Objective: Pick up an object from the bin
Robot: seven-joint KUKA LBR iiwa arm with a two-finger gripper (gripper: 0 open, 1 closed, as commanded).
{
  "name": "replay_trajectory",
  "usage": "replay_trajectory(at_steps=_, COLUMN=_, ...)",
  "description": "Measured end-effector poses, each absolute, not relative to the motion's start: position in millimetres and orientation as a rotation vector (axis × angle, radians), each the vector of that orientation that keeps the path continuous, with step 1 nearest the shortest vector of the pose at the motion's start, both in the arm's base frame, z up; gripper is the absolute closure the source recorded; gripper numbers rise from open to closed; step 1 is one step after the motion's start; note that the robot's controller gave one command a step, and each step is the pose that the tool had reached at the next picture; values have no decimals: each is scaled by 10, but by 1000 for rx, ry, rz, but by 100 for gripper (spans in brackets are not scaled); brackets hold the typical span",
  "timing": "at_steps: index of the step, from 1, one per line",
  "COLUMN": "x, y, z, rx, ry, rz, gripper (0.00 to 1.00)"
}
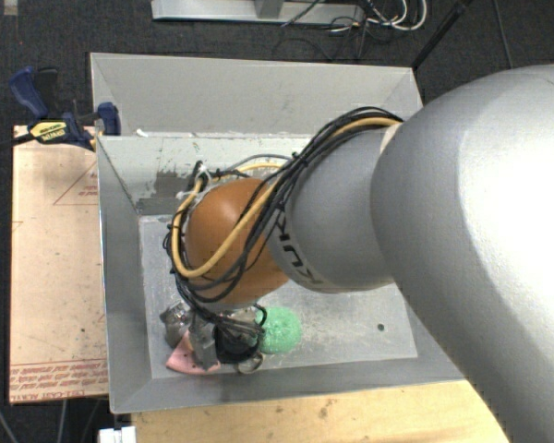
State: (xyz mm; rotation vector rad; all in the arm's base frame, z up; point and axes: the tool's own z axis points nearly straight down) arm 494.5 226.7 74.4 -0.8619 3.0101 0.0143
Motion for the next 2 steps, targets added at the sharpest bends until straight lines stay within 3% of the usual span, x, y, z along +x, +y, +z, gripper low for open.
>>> replay_trajectory(at_steps=1, x=4946, y=2167, z=1328, rx=-855, ry=3026, rz=2, gripper=100)
replay_trajectory(at_steps=2, x=4961, y=2100, z=2071, rx=-805, ry=3038, rz=2, gripper=100)
